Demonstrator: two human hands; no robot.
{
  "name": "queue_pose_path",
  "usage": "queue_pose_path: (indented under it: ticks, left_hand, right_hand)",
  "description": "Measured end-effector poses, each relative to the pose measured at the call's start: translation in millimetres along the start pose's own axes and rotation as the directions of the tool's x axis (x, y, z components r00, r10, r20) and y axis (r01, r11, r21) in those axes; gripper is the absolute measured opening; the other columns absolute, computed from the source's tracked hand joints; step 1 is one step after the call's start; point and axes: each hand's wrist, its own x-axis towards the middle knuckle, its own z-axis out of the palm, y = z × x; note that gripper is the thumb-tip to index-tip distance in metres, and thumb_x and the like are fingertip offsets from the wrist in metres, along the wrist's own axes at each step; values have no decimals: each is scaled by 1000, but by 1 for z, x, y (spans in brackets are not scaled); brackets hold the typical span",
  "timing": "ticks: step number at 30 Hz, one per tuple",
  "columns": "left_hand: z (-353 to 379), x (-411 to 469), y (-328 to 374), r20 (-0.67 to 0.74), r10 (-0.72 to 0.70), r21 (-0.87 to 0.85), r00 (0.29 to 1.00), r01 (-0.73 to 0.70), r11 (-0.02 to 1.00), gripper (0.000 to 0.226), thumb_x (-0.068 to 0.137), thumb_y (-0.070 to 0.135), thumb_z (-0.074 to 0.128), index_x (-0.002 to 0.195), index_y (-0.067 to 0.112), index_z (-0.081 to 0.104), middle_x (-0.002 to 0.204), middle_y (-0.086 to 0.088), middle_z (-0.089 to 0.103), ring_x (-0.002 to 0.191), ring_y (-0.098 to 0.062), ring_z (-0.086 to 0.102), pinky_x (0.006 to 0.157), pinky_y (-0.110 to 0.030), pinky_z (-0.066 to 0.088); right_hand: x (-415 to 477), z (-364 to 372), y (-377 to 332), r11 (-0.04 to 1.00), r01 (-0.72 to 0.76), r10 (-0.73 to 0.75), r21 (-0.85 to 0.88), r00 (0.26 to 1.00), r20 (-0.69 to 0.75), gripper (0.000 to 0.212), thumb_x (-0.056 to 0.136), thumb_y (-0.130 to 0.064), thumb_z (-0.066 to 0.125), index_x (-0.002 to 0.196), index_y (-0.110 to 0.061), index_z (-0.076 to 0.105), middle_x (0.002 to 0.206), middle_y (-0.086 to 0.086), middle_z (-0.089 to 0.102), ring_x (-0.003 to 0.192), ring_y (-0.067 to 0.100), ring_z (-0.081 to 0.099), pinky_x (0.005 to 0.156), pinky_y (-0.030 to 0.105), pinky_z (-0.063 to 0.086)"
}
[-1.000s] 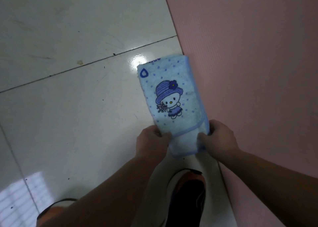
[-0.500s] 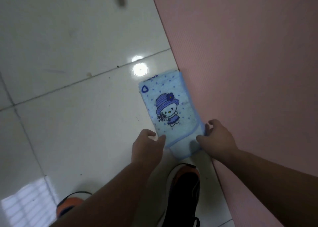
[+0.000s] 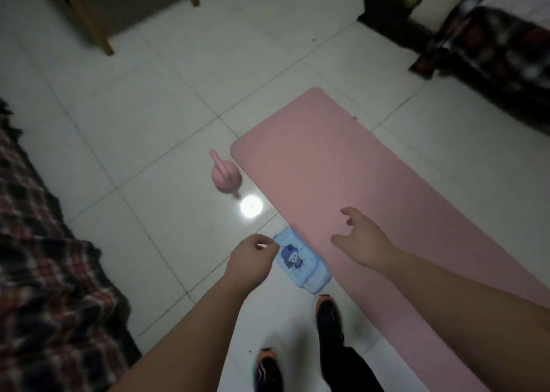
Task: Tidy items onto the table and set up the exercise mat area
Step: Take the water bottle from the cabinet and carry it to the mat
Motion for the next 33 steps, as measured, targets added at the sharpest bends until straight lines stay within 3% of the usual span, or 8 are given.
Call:
queue_pose_path:
  ticks: [3,9,14,16,22,27,31,33]
  left_hand:
    - [-8,-73,62,83,116,63,990,-121,991,14,85,30,57,90,20,66,92,-3,70,84,-23,68,62,-24,43]
    - [61,-196,152,303,304,80,903,-342,936,12,89,22,59,94,13,65,85,-4,65,72,-18,57,57,-24,39]
    - [192,-323,174,556,396,2,731,-478,879,19,95,34,55,109,25,62,113,-3,66,106,-22,59,86,-38,47]
    - [246,-366,167,627,401,11,668,-522,853,28,97,38,51,119,23,59,116,-1,64,110,-21,58,88,-39,46]
    - [436,-527,122,824,336,29,456,-627,779,35,98,38,47,128,21,56,122,-2,61,115,-23,54,90,-39,46]
    - [558,-658,63,920,216,21,328,-590,807,40,96,43,50,129,23,56,127,2,57,120,-20,50,95,-40,44]
    - [635,-740,26,969,110,47,223,-598,800,48,94,48,50,136,25,51,132,5,54,123,-19,47,98,-42,43]
    - [673,-774,15,980,79,51,184,-611,790,48,94,49,50,137,26,50,132,6,53,123,-18,48,98,-41,43]
  right_hand:
    - [-89,-52,-14,985,-25,48,169,990,-132,66,89,-24,66,148,-16,36,144,15,46,124,28,52,98,29,40]
    - [-246,-131,41,907,-60,205,416,927,-314,66,91,-25,65,149,-18,35,147,13,44,127,27,50,93,28,39]
    - [-385,-178,165,729,-10,471,685,733,-491,55,93,-33,62,143,-19,43,138,10,53,116,27,57,99,38,47]
    - [-433,-182,219,673,17,555,740,650,-519,52,95,-37,60,141,-19,44,136,10,55,114,28,58,98,39,48]
    - [-615,-159,428,422,-4,839,907,382,-389,60,95,-42,57,146,-16,39,137,12,55,121,31,55,100,33,41]
    - [-736,-143,534,167,286,955,943,191,-227,52,95,-42,58,138,-17,45,108,1,56,103,26,53,92,34,42]
    - [-802,-147,592,97,508,976,856,120,-182,50,92,-43,63,135,-21,49,125,7,57,112,25,56,103,41,44]
    - [-828,-153,621,95,565,979,820,97,-180,51,92,-42,64,136,-23,49,115,2,59,111,24,56,107,45,42]
